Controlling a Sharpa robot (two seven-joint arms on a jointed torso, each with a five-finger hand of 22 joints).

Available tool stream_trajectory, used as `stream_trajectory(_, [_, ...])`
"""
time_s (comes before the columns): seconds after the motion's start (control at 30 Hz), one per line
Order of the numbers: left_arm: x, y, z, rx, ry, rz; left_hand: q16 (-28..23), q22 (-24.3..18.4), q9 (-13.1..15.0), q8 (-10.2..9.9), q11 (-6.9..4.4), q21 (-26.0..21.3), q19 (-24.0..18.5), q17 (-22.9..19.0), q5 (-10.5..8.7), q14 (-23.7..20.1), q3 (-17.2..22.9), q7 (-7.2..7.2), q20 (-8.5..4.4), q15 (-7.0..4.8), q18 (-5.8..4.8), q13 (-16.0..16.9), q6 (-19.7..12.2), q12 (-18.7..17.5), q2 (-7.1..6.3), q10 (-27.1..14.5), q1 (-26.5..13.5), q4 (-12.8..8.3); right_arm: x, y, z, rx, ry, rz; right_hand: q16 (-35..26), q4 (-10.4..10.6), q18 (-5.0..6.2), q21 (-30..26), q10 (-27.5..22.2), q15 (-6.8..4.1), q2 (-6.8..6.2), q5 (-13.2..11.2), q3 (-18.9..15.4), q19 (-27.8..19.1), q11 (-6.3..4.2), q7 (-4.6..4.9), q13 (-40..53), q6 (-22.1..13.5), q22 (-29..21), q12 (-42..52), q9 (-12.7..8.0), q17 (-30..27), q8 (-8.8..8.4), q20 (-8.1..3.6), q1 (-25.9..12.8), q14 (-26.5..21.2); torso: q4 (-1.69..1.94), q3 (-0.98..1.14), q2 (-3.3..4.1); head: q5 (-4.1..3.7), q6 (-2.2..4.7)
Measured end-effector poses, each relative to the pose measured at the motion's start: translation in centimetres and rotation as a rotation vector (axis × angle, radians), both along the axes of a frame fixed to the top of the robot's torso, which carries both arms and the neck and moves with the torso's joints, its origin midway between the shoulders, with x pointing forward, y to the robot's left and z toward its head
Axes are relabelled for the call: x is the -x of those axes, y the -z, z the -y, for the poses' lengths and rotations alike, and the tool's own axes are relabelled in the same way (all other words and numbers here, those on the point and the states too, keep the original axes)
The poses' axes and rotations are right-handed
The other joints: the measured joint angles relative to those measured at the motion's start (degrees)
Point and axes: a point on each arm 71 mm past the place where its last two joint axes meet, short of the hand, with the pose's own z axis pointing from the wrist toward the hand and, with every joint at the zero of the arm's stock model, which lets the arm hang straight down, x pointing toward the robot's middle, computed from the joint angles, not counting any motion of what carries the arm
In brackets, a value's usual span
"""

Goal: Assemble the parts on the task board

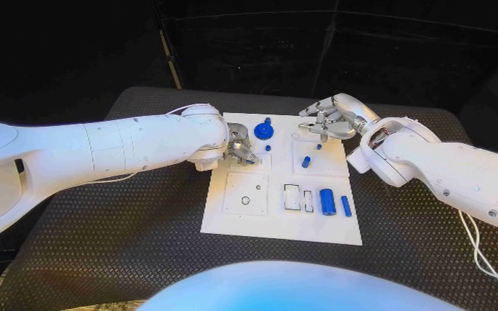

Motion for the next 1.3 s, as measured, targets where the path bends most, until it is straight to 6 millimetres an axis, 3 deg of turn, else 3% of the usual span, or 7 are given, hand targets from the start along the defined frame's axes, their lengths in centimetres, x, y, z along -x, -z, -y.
stream_trajectory(0.67, [-0.12,-0.03,-0.12,0.0,0.0,-0.007,0.0,0.77,-0.8,0.21,-0.31,0.0,0.37,0.0,-0.06,0.0,2.23,-0.49,-0.37,0.01,0.0,1.15,1.2,0.98,2.53,1.14,-4.45,0.13,-0.04,0.04,-0.13,0.0,-0.002,-0.001,0.0,0.0,0.0,0.0,0.0,0.0,0.0,0.01,0.0,0.0,0.0,0.0,0.0,0.0,-0.04,0.22,0.0,0.05,0.0,0.0,0.0,0.0,0.04,-0.03,0.04,-0.04,0.1])
stream_trajectory(0.87, [-0.34,-0.29,-0.28,0.002,-0.005,-0.017,0.0,0.79,-1.2,0.2,-0.42,0.0,0.37,0.0,0.01,0.21,3.83,-0.57,-0.37,-0.2,0.01,1.62,1.88,1.28,3.76,1.66,-6.94,-0.53,-0.05,0.06,-0.17,0.0,-0.003,-0.002,0.0,0.0,-0.01,0.0,0.0,0.0,0.0,0.25,0.0,0.0,0.0,0.0,-0.01,0.0,-0.04,0.22,0.0,0.1,0.0,0.0,0.0,0.0,0.04,-0.03,0.01,-0.04,0.1])
stream_trajectory(1.3, [-0.8,-0.59,-0.55,0.001,-0.007,-0.055,0.0,0.78,-1.87,-0.05,-0.6,0.0,0.36,0.0,0.0,0.01,6.72,-0.68,-0.36,-0.41,0.01,3.05,2.8,1.97,4.51,2.27,-10.67,-2.48,-0.07,0.11,-0.24,0.001,-0.006,-0.004,0.0,-0.01,0.0,0.0,0.0,0.0,0.0,0.25,-0.01,0.0,0.0,0.0,-0.01,0.0,-0.04,0.22,0.0,0.09,0.0,0.0,0.0,0.01,0.03,-0.01,0.01,-0.16,-0.04])
